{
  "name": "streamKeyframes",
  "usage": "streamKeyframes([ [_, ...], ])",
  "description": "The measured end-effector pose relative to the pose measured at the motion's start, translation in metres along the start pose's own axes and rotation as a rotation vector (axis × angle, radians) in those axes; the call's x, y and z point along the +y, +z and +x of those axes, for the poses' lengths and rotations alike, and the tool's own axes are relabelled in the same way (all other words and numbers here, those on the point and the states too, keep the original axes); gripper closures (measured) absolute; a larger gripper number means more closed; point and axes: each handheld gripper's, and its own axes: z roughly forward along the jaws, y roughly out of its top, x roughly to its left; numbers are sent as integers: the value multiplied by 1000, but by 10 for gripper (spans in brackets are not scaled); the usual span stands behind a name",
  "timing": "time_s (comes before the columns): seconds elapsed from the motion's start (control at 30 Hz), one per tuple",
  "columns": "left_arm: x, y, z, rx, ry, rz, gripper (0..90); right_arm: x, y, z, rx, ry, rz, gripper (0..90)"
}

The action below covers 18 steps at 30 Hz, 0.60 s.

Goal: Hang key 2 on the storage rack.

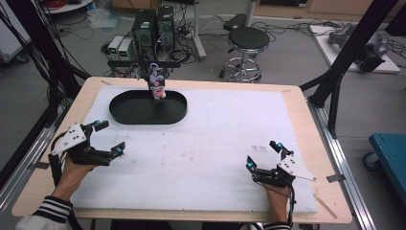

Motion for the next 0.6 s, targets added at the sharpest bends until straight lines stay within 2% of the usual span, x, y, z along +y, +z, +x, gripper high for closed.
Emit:
streamKeyframes([
  [0.03, -4, -3, 0, 9, -4, -23, 17, 0, 0, 0, 0, 0, 0, 6],
  [0.13, -16, -9, -1, 32, -8, -42, 17, 0, 0, 1, 2, 0, 5, 6],
  [0.23, -31, -13, -1, 45, -25, -38, 17, 0, 0, 1, 1, 0, 4, 6],
  [0.27, -35, -14, -2, 54, -18, -33, 17, 0, 0, 0, 0, 2, 4, 6],
  [0.4, -46, -16, -2, 49, -49, -47, 17, 0, 0, 1, 1, -1, 4, 6],
  [0.5, -52, -15, -3, 44, -37, -36, 17, 0, 0, 1, 2, 0, 4, 6],
  [0.53, -52, -15, -3, 39, -40, -54, 17, 0, 0, 0, 2, -1, 4, 6],
  [0.6, -52, -15, -3, 43, -49, -58, 17, 0, 0, 1, 2, -1, 4, 6],
])
